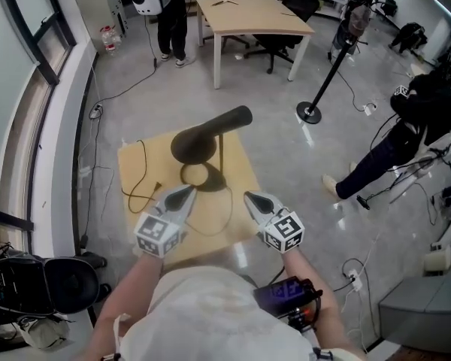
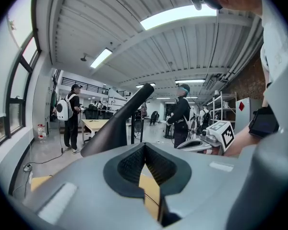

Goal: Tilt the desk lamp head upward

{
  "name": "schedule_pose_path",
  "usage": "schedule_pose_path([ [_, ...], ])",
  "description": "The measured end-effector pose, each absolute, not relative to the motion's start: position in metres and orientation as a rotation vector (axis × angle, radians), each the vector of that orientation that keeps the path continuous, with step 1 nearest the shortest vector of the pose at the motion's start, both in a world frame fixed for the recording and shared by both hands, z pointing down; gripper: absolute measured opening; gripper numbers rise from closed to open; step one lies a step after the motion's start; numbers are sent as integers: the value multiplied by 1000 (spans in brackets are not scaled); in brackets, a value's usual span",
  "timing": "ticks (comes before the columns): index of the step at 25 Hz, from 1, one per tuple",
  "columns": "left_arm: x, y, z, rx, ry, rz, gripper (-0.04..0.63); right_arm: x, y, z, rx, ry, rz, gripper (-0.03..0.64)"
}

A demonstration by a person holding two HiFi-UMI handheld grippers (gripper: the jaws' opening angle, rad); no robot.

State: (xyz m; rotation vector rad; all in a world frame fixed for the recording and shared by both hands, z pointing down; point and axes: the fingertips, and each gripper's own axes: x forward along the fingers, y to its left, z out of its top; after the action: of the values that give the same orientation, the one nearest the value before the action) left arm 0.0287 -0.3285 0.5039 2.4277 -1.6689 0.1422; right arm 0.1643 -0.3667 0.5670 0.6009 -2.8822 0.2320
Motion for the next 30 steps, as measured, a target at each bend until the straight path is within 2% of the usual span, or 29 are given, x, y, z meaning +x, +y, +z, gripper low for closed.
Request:
schedule_pose_path([
  [13,7,-339,513,2446,-1615,130,2,174,-379,559,660,-2808,167,14],
  [20,-1,-350,514,2441,-1595,113,2,181,-407,494,685,-2865,117,14],
  [30,-25,-368,525,2422,-1599,143,2,159,-423,387,599,-2834,-254,49],
])
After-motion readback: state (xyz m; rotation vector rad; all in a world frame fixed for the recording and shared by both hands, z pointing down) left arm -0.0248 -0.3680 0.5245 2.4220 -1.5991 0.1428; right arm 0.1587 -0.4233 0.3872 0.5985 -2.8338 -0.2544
